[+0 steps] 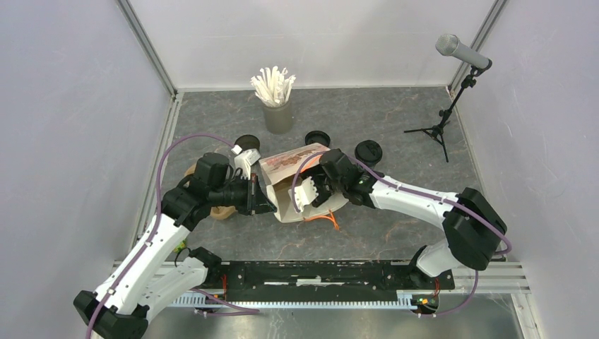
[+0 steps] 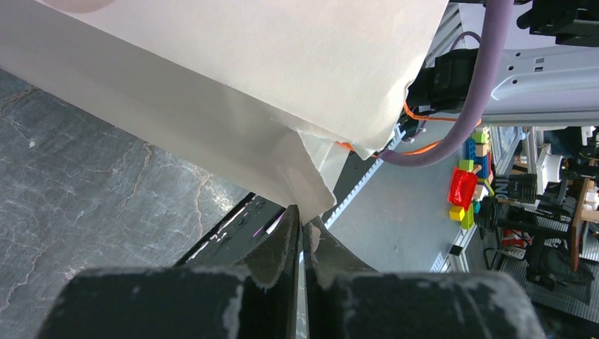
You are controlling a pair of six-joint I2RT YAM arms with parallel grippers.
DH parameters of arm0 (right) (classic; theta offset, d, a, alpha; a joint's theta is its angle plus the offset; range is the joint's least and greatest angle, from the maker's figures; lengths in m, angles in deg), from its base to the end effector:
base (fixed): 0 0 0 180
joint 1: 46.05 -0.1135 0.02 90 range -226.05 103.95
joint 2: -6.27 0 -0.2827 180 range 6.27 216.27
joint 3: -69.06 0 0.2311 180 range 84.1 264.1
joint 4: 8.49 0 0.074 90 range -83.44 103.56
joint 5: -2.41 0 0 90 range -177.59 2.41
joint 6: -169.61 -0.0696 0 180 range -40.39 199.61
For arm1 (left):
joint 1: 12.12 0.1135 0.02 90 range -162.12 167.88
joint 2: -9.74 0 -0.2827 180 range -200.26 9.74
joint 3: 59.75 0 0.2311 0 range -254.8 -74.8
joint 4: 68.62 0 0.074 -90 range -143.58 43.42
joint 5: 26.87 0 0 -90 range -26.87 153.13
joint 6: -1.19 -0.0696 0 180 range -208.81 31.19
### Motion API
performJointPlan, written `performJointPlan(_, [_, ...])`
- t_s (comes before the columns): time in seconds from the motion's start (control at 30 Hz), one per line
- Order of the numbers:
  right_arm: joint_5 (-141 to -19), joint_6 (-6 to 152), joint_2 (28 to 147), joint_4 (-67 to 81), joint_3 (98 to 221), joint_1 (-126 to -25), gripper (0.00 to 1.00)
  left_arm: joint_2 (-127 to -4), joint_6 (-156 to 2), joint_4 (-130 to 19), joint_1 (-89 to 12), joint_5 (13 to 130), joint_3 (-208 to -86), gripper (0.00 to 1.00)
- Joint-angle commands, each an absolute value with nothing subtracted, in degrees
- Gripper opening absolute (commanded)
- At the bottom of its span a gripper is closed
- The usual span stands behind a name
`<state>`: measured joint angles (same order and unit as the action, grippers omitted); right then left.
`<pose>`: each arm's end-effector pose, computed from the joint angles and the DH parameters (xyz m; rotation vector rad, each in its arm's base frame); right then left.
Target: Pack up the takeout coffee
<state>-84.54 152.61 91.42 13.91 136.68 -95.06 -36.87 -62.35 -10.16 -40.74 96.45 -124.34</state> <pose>0.2114 0.2489 0.2335 -2.0004 1.0763 -0.1613 0.1100 -0.1036 0.3045 0.3743 2.3800 -1.1422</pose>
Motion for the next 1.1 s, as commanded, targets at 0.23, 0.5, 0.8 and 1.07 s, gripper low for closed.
performJointPlan(0.23, [-83.5, 153.1, 93.3, 14.0, 136.3, -94.0, 0.64, -38.3, -59.7, -12.1, -40.7, 97.4, -126.4, 0.10])
performJointPlan(0.5, [-83.5, 153.1, 93.7, 13.2, 136.0, -93.6, 0.64, -38.2, -59.8, -12.1, -40.7, 97.3, -126.0, 0.11])
performJointPlan(0.8, [-83.6, 153.2, 95.0, 12.6, 137.3, -93.1, 0.64, -38.3, -60.1, -12.1, -40.7, 97.3, -126.4, 0.10])
performJointPlan(1.07, [-83.2, 152.8, 93.9, 13.8, 138.5, -93.0, 0.68, -38.4, -60.2, -12.1, -40.7, 96.8, -126.7, 0.11])
